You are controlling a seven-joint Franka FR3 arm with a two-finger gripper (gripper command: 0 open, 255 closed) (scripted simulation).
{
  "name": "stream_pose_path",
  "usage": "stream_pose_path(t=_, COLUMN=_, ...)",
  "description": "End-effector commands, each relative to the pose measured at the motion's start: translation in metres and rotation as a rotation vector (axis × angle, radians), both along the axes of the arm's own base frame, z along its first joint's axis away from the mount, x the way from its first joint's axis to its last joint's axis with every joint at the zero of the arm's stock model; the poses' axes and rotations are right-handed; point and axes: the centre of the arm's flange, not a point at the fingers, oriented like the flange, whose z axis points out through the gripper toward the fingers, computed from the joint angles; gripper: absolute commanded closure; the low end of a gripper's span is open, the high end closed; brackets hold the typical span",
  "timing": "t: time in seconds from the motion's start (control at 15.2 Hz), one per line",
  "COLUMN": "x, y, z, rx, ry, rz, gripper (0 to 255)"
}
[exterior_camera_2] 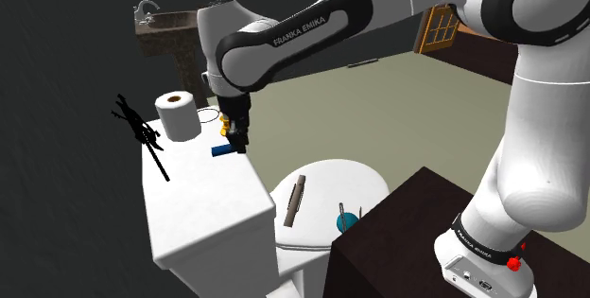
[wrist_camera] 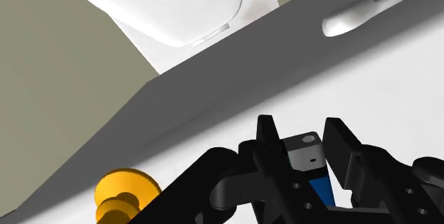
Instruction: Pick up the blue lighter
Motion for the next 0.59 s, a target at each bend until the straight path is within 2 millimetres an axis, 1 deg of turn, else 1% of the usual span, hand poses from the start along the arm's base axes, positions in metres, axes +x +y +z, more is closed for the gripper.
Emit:
stream_pose_path(t=0.0, x=-0.001, y=-0.001, z=0.01, rx=0.0, ry=0.0, rz=0.0, gripper=255)
stream_pose_path(t=0.4, x=-0.001, y=-0.001, z=0.042, rx=0.0, ry=0.0, rz=0.0, gripper=255)
stream_pose_path(t=0.53, x=-0.001, y=-0.001, z=0.043, rx=0.0, ry=0.0, rz=0.0, gripper=255)
